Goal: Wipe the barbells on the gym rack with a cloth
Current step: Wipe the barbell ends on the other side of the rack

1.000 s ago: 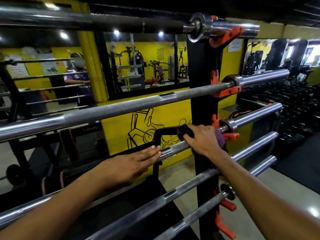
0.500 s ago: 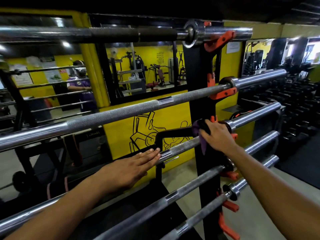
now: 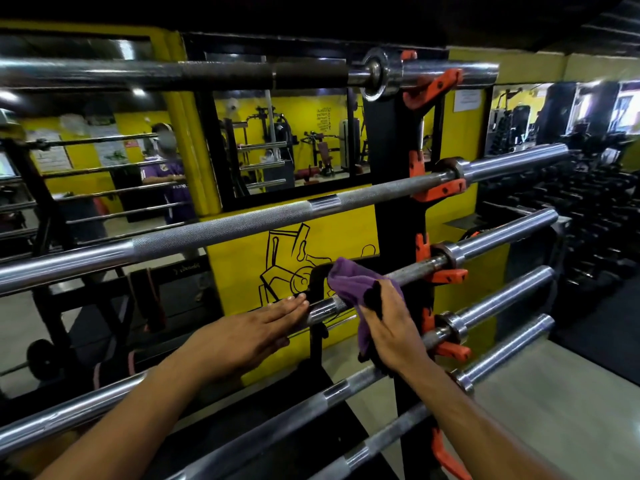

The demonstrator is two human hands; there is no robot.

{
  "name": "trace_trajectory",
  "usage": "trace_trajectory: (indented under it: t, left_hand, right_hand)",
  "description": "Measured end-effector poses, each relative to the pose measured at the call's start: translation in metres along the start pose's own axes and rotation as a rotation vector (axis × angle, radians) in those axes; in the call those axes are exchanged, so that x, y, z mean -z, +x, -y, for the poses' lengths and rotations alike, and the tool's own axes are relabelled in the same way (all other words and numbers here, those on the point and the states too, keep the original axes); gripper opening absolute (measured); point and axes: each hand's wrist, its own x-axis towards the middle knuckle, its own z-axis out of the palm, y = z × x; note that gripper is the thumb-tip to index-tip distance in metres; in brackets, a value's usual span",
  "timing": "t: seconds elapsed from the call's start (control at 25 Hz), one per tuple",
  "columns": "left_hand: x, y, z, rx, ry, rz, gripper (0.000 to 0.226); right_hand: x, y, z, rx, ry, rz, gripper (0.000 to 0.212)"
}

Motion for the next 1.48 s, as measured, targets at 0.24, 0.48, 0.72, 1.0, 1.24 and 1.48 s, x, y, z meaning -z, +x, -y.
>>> trace_trajectory:
  t: [0.24,0.48,0.72,1.0,1.24,1.48]
  left_hand:
    - [0.004,-0.003,-0.009,0.241,-0.012,-0.075,0.084]
    - [0.002,-0.042,-0.018,0.657,-0.058,-0.319,0.086]
    - [-0.011,-0.144,0.0,1.297,0.026,-0.399,0.066]
    - [-0.026,-0.167,0.005,1.472,0.083,-0.269,0.082]
    - [-0.017,-0.166,-0.003,1.552,-0.017,-0.238,0.075]
    - [-0.011,-0.159,-0.005,1.571,0.012,-0.219,0.091]
  right_hand:
    - [0.045,0.018,0.054,0.065,0.23,-0.24,0.019]
    - [-0.007,0.054,0.032,0.527,-0.522,0.239,0.048]
    - [0.008,0.101,-0.002,1.02,-0.665,0.634,0.071]
    - [-0.046,0.105,0.053,1.172,-0.46,0.796,0.058]
    - [-0.155,0.083,0.137,1.207,-0.334,0.918,0.065]
    - [-0.12,0.1,0.104,1.299,-0.279,0.949,0.067]
